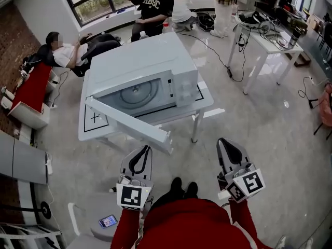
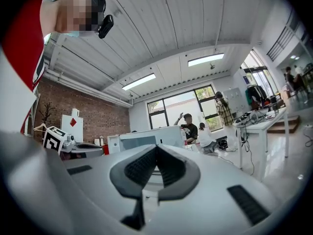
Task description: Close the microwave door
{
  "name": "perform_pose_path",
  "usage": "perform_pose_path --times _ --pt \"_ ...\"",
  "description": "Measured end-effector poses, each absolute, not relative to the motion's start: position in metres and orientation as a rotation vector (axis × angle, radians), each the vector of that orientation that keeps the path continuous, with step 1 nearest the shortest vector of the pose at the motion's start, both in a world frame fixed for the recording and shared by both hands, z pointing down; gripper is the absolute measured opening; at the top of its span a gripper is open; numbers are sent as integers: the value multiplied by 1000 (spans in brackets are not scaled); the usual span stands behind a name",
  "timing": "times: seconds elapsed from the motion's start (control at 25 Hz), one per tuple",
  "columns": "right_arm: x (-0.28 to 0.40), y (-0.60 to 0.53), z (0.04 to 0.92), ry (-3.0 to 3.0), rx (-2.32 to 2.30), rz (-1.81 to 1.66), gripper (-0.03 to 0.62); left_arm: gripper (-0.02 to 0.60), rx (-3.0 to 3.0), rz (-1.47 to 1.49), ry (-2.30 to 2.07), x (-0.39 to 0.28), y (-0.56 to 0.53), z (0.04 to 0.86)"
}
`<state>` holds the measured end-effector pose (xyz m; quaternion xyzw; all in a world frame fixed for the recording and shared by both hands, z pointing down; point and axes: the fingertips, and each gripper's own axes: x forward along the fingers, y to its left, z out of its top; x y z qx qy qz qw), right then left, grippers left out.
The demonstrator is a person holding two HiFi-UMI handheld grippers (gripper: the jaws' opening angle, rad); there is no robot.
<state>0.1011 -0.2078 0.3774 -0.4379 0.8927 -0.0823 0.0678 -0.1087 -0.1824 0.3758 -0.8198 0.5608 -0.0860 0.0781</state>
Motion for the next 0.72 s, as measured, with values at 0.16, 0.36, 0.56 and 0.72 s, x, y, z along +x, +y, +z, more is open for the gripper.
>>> perform_pose_path --times 0.16,0.36,0.56,0.72 --pt "91 -214 374 2690 -1327 -247 11 11 -2332 -426 1500 -104 -194 376" --pt "77 -218 383 2721 -1333 -268 11 11 -2454 -439 1584 -102 -210 396" --pt "68 -226 395 2745 -1342 -304 11 9 -2472 -452 1574 -96 -240 397" --pt "63 -232 402 2763 -1358 -315 11 9 -2543 -359 1534 -86 -264 390"
